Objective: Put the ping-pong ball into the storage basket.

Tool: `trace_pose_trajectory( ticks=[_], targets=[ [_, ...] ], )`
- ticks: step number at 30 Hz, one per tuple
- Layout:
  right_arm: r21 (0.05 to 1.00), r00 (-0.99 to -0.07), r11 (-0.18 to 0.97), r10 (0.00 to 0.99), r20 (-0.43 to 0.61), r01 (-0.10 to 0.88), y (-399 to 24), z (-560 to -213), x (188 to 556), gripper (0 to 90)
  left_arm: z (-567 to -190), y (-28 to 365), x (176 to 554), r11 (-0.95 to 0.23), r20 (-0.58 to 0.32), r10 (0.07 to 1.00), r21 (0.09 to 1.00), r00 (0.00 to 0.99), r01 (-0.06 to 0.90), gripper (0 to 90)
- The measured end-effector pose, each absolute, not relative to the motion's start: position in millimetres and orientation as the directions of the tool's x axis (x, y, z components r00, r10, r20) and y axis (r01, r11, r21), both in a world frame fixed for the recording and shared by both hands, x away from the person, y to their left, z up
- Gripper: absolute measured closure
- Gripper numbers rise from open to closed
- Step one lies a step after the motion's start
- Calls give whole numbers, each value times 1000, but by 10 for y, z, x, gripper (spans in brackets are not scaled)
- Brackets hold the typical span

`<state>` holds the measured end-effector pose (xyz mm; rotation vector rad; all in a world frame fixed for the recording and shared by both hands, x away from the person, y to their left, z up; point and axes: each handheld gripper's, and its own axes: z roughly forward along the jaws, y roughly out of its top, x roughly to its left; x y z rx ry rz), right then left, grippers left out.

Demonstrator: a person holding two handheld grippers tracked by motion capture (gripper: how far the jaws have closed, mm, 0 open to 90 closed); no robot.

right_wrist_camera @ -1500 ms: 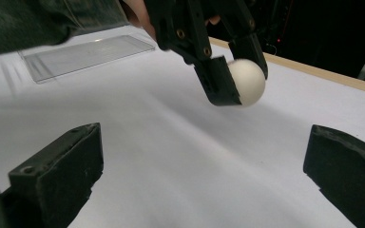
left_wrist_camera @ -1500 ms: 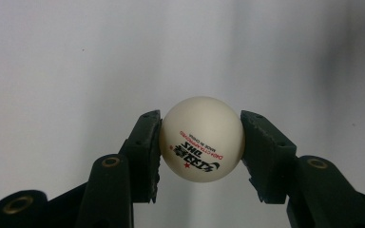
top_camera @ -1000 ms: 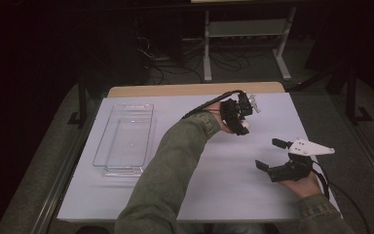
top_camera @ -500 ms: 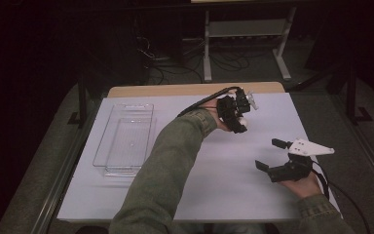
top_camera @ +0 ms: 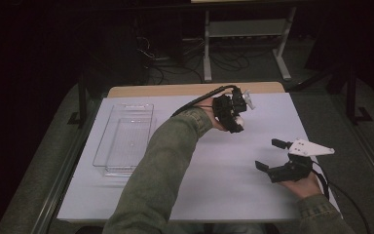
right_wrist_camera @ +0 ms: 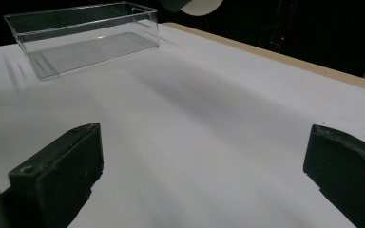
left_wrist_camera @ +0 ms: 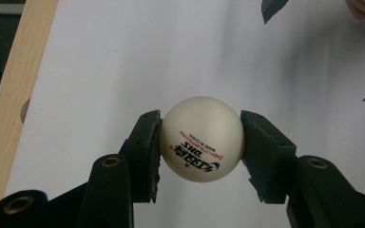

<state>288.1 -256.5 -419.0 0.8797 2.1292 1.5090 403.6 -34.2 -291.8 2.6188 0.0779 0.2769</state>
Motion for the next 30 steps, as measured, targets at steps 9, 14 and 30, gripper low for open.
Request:
trace_pose_trajectory(
  ticks=[9, 14, 30],
  targets=[
    [936, -731, 226, 681, 47, 271, -2559, -4192, 2876, 0, -2868, -267, 3967, -867, 200, 93, 497, 975, -19, 509],
    [937, -732, 228, 680, 42, 266, -2560, -4190, 2875, 0, -2848, -224, 3944, -870, 201, 91, 493, 975, -20, 509],
    [933, -738, 233, 673, 48, 274, -2554, -4199, 2879, 0, -2838, 30, 3924, -877, 167, 111, 480, 980, 18, 509]
  ],
)
